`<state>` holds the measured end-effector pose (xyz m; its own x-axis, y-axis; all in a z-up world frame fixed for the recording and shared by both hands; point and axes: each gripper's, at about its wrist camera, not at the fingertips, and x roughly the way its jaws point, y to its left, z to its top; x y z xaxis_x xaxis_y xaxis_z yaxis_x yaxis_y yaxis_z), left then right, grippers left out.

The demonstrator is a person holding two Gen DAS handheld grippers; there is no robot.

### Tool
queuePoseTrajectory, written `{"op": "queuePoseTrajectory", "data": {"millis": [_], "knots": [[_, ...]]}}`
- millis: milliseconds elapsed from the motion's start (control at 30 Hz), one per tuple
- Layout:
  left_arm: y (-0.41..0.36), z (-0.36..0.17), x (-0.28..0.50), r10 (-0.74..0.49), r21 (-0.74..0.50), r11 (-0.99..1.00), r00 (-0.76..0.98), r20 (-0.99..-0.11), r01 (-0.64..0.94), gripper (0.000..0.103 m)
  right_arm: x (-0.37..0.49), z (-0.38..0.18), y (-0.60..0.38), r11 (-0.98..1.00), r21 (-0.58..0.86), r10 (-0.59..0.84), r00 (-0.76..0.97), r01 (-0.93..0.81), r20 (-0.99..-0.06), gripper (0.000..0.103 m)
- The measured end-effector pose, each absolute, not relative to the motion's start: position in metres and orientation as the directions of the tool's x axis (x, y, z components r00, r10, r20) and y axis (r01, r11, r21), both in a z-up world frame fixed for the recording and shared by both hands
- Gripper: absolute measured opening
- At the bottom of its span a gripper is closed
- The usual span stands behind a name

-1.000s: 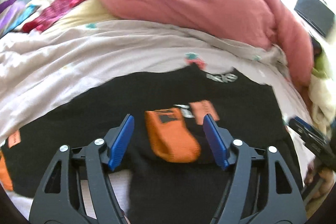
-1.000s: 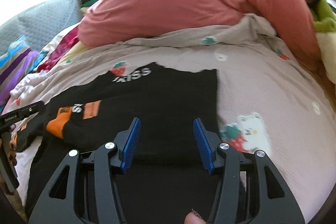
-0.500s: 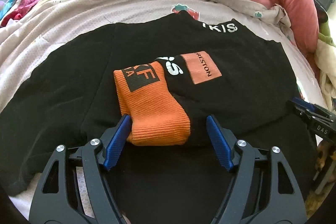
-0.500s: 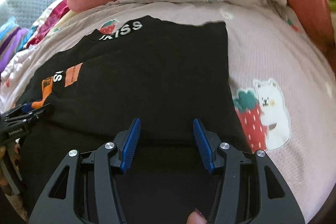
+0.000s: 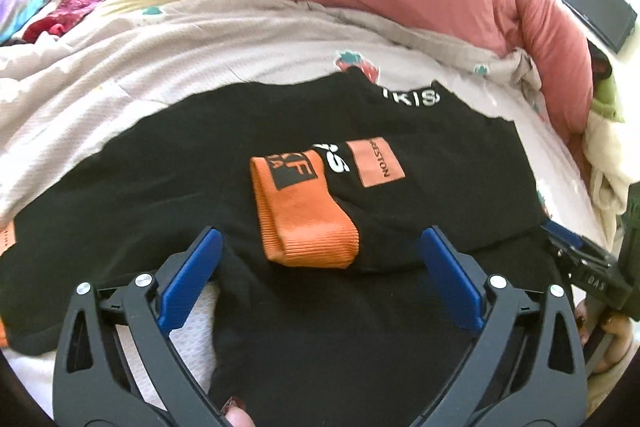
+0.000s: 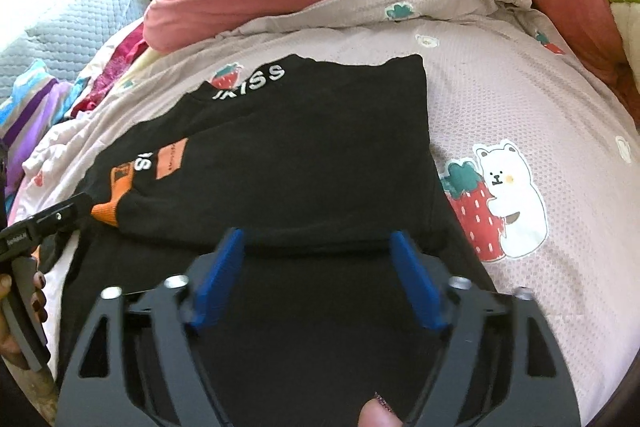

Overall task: Fold small clothes
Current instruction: 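Lay the cuff on the shirt body and open the left gripper, then move the left gripper to the other sleeve's orange cuff and grasp it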

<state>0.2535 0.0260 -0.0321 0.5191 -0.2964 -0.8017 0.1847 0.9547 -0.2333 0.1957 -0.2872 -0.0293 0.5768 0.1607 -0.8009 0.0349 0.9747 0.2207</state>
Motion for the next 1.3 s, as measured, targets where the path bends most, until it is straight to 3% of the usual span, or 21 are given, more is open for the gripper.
{"op": "queuePoseTrajectory", "data": {"millis": [267, 900, 1300], "knots": [[0.032, -0.019, 0.241, -0.230, -0.181, 0.973, 0.568, -0.790, 0.142, 0.094, 0.183, -0.011, -0.283, 0.974, 0.226, 0.163, 0.619, 0.024, -0.768, 0.091], [0.093, -0.001, 0.205, -0.144, -0.201, 0.980, 0.641, -0.754, -0.015, 0.094, 0.177, 0.024, -0.223, 0.963, 0.242, 0.262, 0.651, -0.123, -0.712, 0.091], [0.158, 0.020, 0.181, 0.026, -0.156, 0.968, 0.697, -0.716, -0.197, 0.094, 0.179, 0.039, -0.158, 0.938, 0.220, 0.344, 0.628, -0.269, -0.698, 0.091]]}}
